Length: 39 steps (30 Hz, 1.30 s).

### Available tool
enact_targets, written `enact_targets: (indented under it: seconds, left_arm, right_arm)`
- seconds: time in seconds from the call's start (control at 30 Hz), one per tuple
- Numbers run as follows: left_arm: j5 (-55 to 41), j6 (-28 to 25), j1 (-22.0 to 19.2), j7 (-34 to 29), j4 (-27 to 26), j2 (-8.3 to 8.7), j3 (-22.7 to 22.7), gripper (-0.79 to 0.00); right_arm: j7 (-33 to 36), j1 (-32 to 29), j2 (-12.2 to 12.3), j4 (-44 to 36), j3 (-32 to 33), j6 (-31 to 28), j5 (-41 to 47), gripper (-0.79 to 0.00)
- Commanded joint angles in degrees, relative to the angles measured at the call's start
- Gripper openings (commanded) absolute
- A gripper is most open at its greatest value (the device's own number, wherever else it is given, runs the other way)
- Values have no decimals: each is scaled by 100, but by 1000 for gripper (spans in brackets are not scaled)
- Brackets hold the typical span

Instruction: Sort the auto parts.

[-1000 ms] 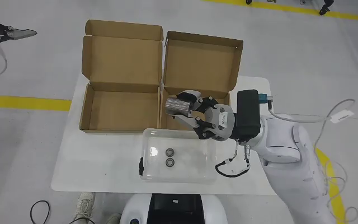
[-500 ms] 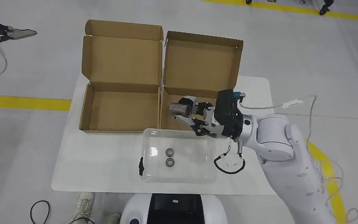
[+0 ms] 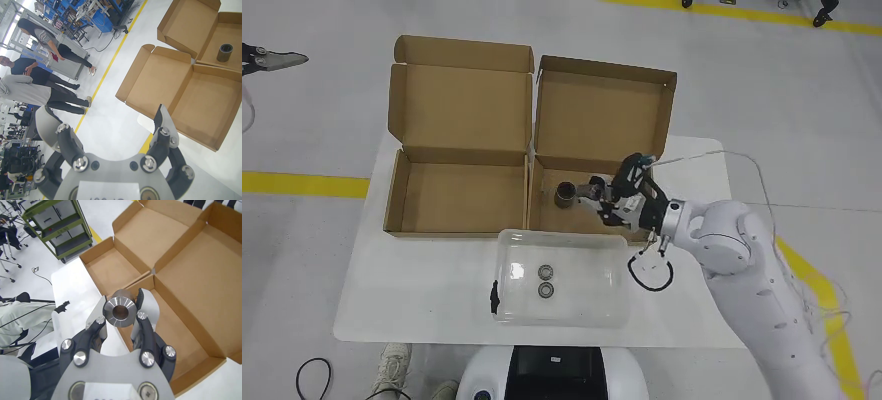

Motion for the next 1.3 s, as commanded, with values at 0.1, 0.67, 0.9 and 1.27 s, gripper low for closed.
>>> enact_targets:
  seconds: [0.1,0.67,0.9,1.27]
  left_arm:
    - [0,0,0,0,0,0,0,0]
    - [0,0,0,0,0,0,0,0]
    - [0,0,0,0,0,0,0,0]
    - [0,0,0,0,0,0,0,0]
  right_arm:
    - [350,290,-17,458,-167,235,-13,-785]
    - [1075,1461,-270,2112,-1255,893,-271,-785]
    - [1058,1760,-397,2601,-1639,1019,-406,-785]
    - [851,2153,-624,3208,-2117,1270,-548,-785]
